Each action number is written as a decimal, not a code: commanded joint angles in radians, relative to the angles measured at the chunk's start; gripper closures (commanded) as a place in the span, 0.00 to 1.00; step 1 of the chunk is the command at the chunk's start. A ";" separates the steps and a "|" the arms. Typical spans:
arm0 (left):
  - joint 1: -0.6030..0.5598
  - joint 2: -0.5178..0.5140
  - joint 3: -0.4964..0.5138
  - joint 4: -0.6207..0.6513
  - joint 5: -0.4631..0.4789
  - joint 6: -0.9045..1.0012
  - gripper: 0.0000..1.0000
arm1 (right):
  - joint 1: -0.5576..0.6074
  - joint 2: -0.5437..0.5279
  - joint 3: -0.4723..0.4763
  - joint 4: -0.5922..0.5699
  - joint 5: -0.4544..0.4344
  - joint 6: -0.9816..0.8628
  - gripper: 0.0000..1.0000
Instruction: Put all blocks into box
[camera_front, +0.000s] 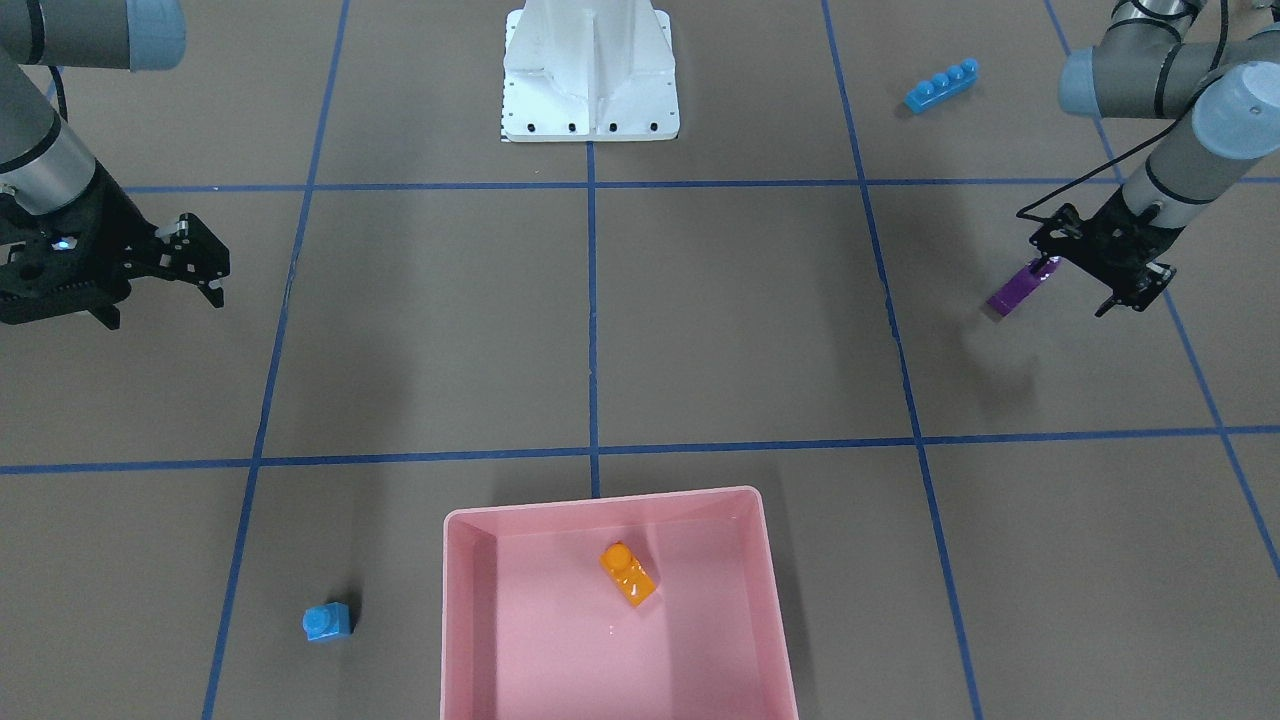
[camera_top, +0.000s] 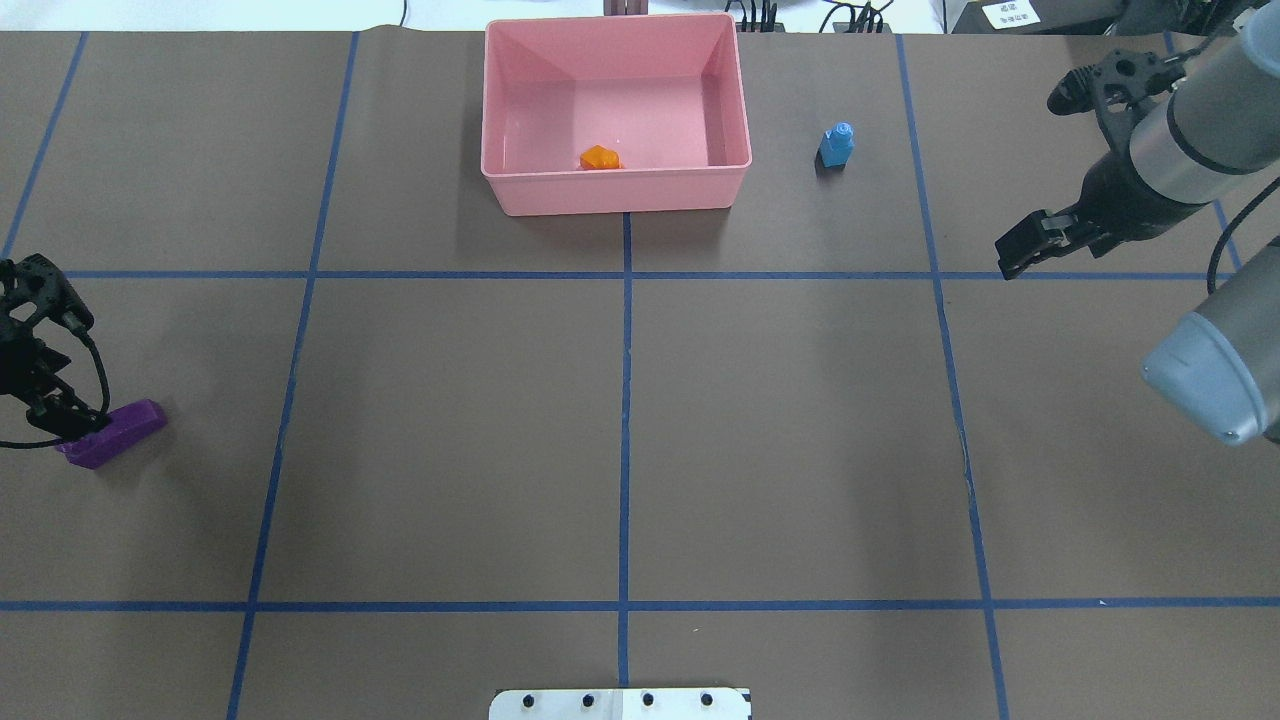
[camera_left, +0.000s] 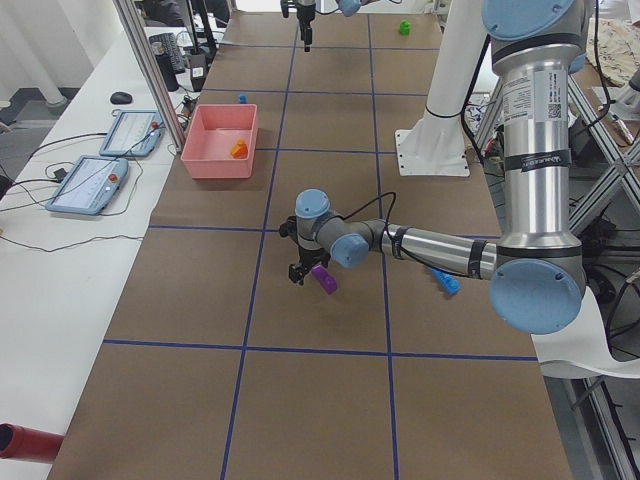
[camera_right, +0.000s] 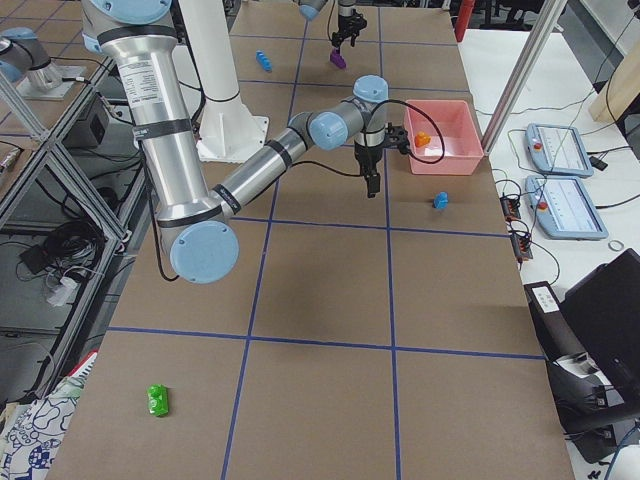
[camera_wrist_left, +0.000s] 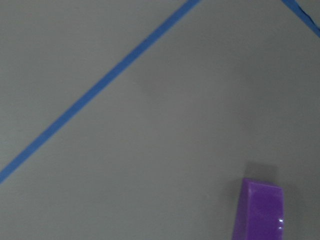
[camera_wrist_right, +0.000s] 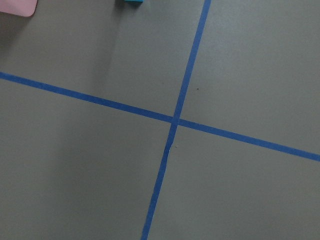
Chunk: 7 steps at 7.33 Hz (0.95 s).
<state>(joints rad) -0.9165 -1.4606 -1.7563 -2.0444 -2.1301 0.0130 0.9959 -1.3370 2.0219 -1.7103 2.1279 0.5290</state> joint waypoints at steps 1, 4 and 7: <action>0.034 0.017 0.000 0.001 0.001 -0.019 0.10 | 0.000 -0.022 0.021 0.001 0.001 -0.001 0.01; 0.048 0.022 0.000 0.003 -0.008 -0.022 0.21 | -0.003 -0.022 0.020 -0.003 0.000 0.000 0.00; 0.064 0.022 0.000 0.003 -0.010 -0.054 0.62 | -0.003 -0.022 0.015 -0.005 -0.002 0.002 0.00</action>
<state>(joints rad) -0.8604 -1.4393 -1.7575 -2.0418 -2.1394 -0.0207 0.9926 -1.3591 2.0401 -1.7142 2.1274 0.5294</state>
